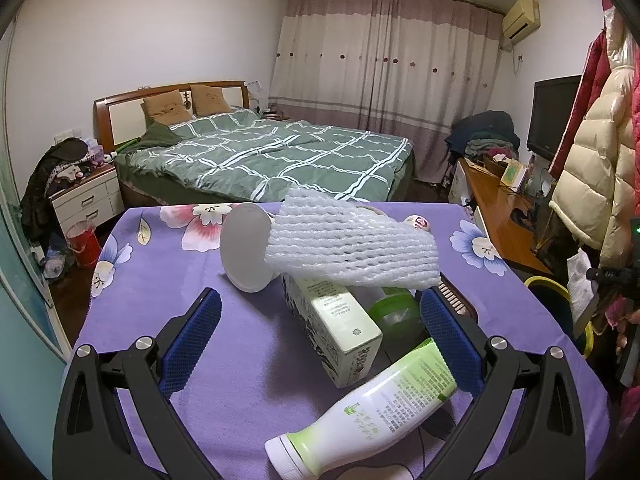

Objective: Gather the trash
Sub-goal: 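Carry the tissue to the yellow bin and open the right gripper, then grasp the white bottle with green label with the left gripper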

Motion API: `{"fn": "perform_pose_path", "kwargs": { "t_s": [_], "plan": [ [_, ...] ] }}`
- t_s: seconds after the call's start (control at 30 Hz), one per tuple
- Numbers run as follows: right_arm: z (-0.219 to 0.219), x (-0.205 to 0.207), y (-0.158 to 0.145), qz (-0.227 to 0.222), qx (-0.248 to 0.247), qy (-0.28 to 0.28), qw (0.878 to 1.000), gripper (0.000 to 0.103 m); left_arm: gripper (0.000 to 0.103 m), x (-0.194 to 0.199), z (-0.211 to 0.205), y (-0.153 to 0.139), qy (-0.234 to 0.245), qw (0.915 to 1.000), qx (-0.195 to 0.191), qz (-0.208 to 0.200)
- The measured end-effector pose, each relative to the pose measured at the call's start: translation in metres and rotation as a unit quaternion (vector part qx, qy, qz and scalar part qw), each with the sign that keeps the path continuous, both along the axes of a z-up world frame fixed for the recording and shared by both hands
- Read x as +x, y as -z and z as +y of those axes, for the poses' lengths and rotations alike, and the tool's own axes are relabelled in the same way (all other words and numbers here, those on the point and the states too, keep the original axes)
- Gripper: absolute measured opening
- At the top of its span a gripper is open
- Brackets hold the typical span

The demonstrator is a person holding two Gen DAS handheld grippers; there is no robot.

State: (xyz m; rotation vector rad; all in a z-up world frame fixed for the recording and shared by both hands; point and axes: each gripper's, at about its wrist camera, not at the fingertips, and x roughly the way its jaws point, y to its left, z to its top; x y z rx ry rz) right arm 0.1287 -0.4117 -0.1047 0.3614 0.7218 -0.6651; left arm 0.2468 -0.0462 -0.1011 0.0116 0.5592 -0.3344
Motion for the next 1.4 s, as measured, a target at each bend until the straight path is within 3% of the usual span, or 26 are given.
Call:
{"fn": "perform_pose_path", "kwargs": {
  "t_s": [0.33, 0.73, 1.07, 1.3, 1.4],
  "plan": [
    [0.024, 0.004, -0.005, -0.014, -0.013, -0.007, 1.000, 0.028, 0.098, -0.001, -0.009, 0.003, 0.018, 0.9998, 0.010, 0.005],
    [0.039, -0.001, -0.007, -0.030, 0.011, -0.039, 0.999, 0.030, 0.098, -0.007, -0.016, 0.009, 0.059, 0.9973, 0.018, 0.040],
    [0.050, -0.003, -0.007, -0.041, 0.026, -0.059, 0.997, 0.033, 0.098, -0.019, -0.004, 0.044, 0.097, 0.9871, 0.070, 0.106],
    [0.064, -0.002, -0.012, -0.045, 0.027, -0.078, 0.996, 0.034, 0.098, -0.018, -0.001, 0.062, 0.145, 0.9754, 0.058, 0.156],
    [0.064, -0.006, -0.015, -0.051, 0.028, -0.079, 0.995, 0.035, 0.098, -0.025, -0.011, 0.063, 0.164, 0.9709, 0.072, 0.159]
  ]
}}
